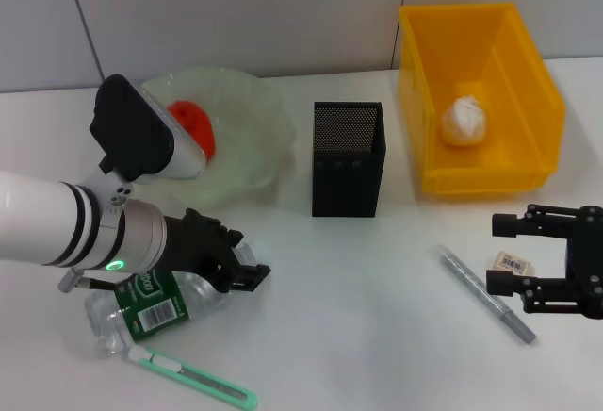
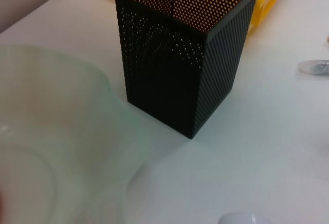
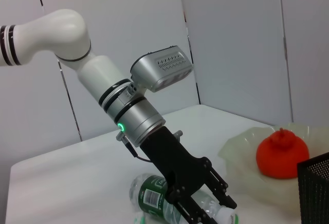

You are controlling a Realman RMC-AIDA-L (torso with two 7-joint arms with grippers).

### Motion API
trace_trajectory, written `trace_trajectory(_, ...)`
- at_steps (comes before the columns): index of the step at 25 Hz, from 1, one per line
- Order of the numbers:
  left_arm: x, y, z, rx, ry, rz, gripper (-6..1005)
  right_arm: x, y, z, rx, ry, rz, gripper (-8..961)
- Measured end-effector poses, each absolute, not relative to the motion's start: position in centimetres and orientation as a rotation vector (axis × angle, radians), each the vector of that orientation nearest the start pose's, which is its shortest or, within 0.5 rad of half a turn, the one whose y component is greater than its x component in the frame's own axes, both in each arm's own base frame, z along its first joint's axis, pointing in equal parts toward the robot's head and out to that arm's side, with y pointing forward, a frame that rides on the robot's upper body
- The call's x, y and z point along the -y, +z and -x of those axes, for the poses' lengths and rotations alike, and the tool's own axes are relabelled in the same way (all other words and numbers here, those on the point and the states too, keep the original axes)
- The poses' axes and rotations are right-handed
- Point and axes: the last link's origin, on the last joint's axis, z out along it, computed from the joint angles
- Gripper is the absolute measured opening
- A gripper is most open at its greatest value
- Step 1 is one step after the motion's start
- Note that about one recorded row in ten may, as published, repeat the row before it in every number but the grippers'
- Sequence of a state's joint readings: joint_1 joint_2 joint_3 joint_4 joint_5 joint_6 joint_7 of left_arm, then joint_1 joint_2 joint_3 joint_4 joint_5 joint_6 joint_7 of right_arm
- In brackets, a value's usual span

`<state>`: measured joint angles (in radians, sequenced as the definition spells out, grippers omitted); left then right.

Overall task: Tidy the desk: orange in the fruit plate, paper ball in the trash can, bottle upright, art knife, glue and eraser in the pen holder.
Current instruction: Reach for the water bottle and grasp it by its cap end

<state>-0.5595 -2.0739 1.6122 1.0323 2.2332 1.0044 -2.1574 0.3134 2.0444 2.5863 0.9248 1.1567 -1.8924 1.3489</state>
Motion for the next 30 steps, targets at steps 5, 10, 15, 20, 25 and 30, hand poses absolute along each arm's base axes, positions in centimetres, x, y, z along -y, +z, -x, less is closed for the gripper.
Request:
trace_trajectory(5, -36.33, -7.63, 19.7, 0.55, 0.158, 2.743, 610, -26.26, 7.39, -29.63, -0.493, 0.735, 2.699, 751)
trace_trajectory(10, -36.39, -7.6, 19.76, 0.549, 0.156, 2.737, 607, -26.26, 7.33, -29.61, -0.494, 0.737, 2.699, 751)
trace_trajectory(15, -36.38, -7.6, 19.78, 0.549, 0.157, 2.736, 605, -26.26, 7.33, -29.62, -0.495, 0.737, 2.699, 751)
trace_trajectory(20, -36.37, -7.62, 19.79, 0.547, 0.16, 2.737, 542, -26.26, 7.28, -29.58, -0.495, 0.739, 2.699, 751)
trace_trajectory(25, -36.41, -7.62, 19.71, 0.543, 0.161, 2.738, 451, -26.27, 7.24, -29.57, -0.496, 0.742, 2.7, 751)
trace_trajectory(30, -36.33, -7.85, 19.5, 0.527, 0.169, 2.748, 451, -26.31, 7.18, -29.62, -0.501, 0.742, 2.697, 751)
